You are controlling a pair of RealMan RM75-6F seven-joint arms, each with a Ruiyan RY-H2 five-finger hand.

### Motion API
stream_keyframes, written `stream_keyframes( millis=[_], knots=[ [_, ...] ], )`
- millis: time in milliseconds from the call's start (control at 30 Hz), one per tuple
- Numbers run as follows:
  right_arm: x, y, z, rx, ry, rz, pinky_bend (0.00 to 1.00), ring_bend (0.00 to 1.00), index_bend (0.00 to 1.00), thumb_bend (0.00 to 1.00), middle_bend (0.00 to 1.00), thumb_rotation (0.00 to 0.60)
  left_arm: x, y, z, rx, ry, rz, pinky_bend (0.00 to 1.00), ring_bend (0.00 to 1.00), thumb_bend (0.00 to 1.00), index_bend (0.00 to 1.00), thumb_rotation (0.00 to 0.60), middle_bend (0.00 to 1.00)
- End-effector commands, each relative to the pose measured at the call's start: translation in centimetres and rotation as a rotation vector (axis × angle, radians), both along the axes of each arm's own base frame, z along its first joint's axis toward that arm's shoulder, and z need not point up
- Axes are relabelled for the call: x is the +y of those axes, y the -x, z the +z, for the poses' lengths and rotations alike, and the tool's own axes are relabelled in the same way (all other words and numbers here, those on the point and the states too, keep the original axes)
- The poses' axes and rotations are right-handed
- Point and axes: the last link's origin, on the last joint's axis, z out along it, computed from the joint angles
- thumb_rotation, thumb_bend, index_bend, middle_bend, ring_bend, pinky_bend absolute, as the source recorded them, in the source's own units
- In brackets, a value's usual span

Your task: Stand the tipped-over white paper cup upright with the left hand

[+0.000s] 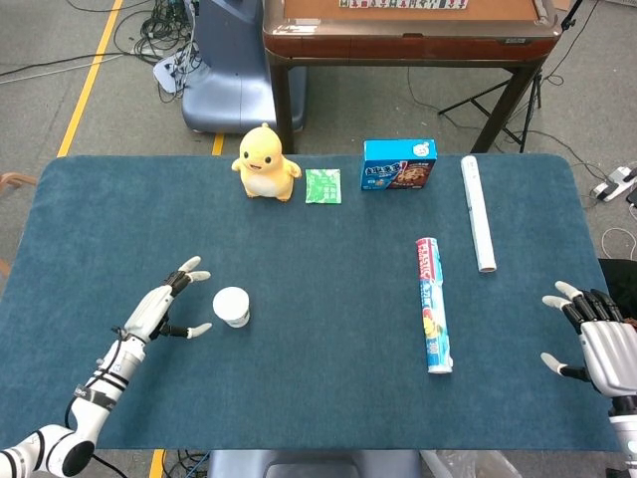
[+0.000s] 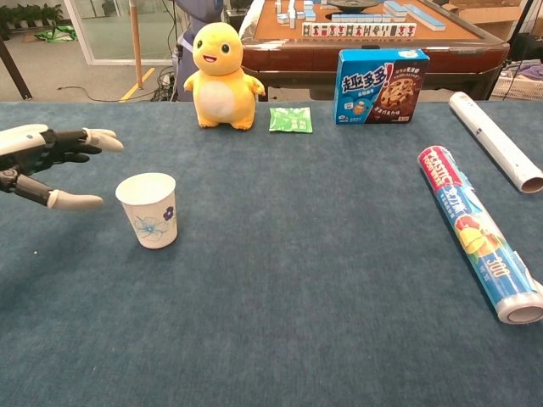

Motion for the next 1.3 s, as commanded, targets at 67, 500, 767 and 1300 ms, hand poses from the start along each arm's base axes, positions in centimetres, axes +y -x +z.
stream_keyframes(
  millis=[67,500,767,1300],
  knots=[
    [0.0,0.0,-0.1,0.003,-0.005,0.001,0.1,0.11,0.26,0.12,0.13,0.6,-1.0,-0.3,2.2,-0.002,-0.038,0.006,0.0,0.0,0.13,0.18,0.6,0.0],
    [0.0,0.0,-0.2,0.027,0.0,-0.003,0.1,0.11,0.26,0.12,0.13,0.6,-6.4,0.6,7.7,0.211,-0.192,0.006,0.0,0.0,0.13,0.19,0.6,0.0],
    [-0.2,0.6,0.5,0.162,0.069,-0.026,0.1,0.11,0.26,0.12,0.17,0.6,-10.3,2.6,9.2,0.443,-0.25,0.002,0.0,0.0,0.13,0.25,0.6,0.0],
    [-0.9,1.5,-0.7,0.245,0.041,-0.106,0.1,0.11,0.26,0.12,0.18,0.6,-12.4,4.8,9.9,0.636,-0.218,0.03,0.0,0.0,0.13,0.29,0.6,0.0]
  ],
)
